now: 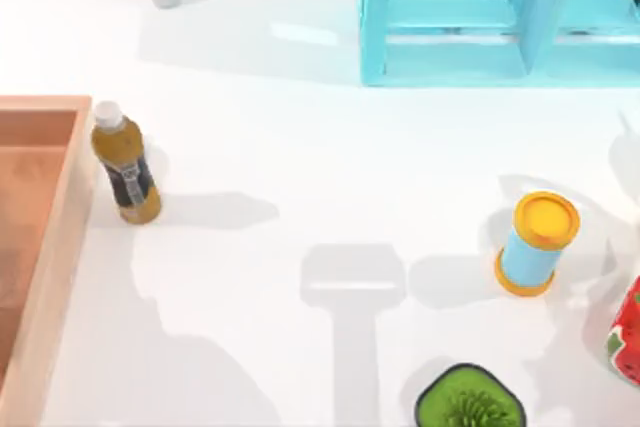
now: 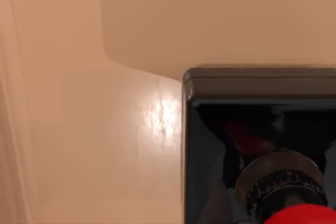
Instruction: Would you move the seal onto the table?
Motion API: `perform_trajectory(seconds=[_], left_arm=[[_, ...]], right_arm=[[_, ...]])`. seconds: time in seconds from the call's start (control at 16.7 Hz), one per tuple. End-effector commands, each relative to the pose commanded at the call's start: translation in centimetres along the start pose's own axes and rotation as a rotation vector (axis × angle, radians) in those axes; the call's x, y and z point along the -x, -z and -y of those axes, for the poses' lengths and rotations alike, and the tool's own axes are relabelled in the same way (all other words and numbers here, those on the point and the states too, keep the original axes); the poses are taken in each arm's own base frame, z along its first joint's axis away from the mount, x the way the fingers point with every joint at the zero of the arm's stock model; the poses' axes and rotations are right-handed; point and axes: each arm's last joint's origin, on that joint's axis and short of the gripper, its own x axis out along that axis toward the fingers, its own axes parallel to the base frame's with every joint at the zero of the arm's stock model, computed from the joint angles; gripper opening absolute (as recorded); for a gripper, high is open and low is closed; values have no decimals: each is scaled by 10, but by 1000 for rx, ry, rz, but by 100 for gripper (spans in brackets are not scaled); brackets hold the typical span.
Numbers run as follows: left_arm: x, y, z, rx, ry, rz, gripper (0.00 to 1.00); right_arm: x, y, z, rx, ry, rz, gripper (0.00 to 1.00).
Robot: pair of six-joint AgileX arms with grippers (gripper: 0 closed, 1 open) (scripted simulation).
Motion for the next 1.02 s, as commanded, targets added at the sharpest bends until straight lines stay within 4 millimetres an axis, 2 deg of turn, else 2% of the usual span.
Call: perform_trajectory(seconds=[0.36,0.48,0.6,0.78,1.02], left_arm=[[1,-1,1,-2,0,1,0],[9,-7,9,-2,0,-1,0],[28,-16,26,0,0,-1,0],[66,-24,67,-1,2,-20,0],[122,-14,127,-2,-2,-21,0]], right_arm=[[0,0,0,0,0,0,100],[0,0,0,0,0,0,100],[0,0,0,0,0,0,100],[0,0,0,0,0,0,100],[0,0,0,0,0,0,100]])
